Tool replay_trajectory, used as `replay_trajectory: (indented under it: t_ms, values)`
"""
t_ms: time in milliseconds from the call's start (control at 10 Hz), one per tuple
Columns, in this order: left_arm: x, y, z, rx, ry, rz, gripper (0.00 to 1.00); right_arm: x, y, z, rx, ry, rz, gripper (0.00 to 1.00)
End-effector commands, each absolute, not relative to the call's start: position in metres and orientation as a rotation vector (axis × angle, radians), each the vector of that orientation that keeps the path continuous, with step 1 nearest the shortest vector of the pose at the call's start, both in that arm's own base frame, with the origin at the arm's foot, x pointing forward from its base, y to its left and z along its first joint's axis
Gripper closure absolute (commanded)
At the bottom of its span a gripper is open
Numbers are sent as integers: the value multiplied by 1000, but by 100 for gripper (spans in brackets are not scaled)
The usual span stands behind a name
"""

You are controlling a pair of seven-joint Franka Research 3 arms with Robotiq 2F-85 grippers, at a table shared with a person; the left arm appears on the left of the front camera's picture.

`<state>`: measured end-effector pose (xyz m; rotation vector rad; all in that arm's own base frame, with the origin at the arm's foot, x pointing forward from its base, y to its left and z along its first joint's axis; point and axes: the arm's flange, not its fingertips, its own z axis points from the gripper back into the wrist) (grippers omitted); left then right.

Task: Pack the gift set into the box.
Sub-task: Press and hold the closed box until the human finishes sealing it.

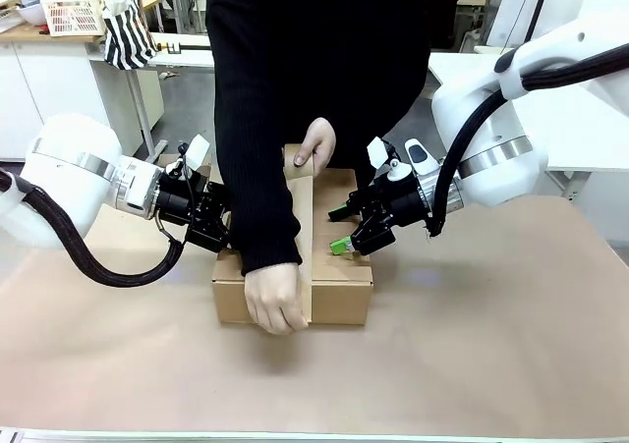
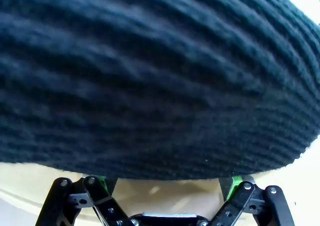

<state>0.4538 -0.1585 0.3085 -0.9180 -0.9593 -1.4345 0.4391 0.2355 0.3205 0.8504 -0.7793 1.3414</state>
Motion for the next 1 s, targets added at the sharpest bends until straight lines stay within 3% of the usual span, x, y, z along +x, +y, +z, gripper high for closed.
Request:
replay_trajectory:
  t_ms: [0,900]
  values:
    - [453,-158,307,-914,-965,-1444,0,437,234,316,855,-777,1321,0]
    - [453,-158,307,-914,-965,-1444,0,437,234,316,855,-777,1321,0]
